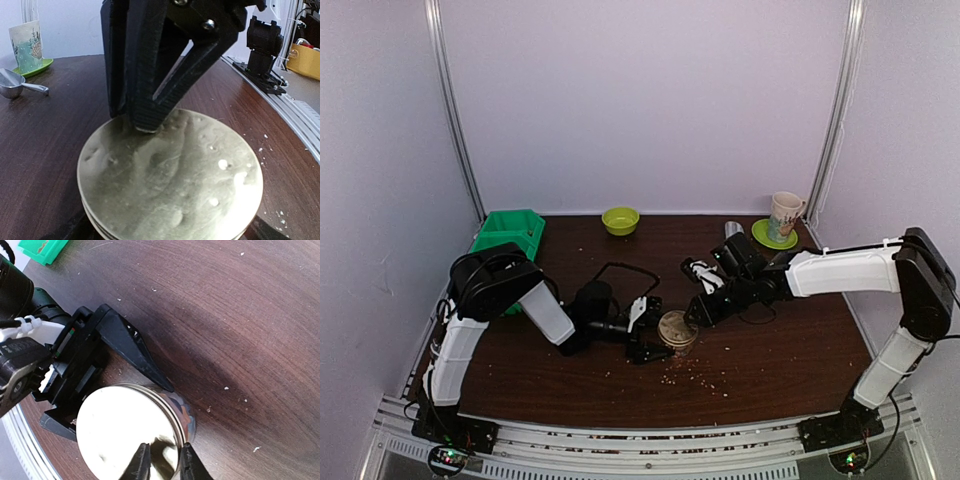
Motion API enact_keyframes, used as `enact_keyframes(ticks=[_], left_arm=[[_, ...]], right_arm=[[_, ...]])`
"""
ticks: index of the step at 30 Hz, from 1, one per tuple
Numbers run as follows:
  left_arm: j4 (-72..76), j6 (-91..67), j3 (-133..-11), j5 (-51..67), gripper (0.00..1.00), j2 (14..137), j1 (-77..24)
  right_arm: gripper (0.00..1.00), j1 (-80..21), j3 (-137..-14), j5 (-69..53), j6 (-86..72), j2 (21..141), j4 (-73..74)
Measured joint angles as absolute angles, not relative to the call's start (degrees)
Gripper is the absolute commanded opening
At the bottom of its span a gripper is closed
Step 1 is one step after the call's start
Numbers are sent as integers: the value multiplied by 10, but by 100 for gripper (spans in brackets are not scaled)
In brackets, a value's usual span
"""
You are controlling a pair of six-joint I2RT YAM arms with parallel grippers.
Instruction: Pack the candies
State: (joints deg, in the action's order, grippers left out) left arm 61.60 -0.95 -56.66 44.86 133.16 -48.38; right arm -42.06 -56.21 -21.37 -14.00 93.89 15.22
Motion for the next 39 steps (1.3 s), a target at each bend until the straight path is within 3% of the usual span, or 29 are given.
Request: enact_keyframes(ticks=[25,39], left_arm=[[601,-6,-575,450,85,1332,-484],[600,-6,-576,451,85,1332,-484]], right_arm=[[20,-469,-528,-156,-151,881,205],[43,-475,-522,-137,-147,846,258]])
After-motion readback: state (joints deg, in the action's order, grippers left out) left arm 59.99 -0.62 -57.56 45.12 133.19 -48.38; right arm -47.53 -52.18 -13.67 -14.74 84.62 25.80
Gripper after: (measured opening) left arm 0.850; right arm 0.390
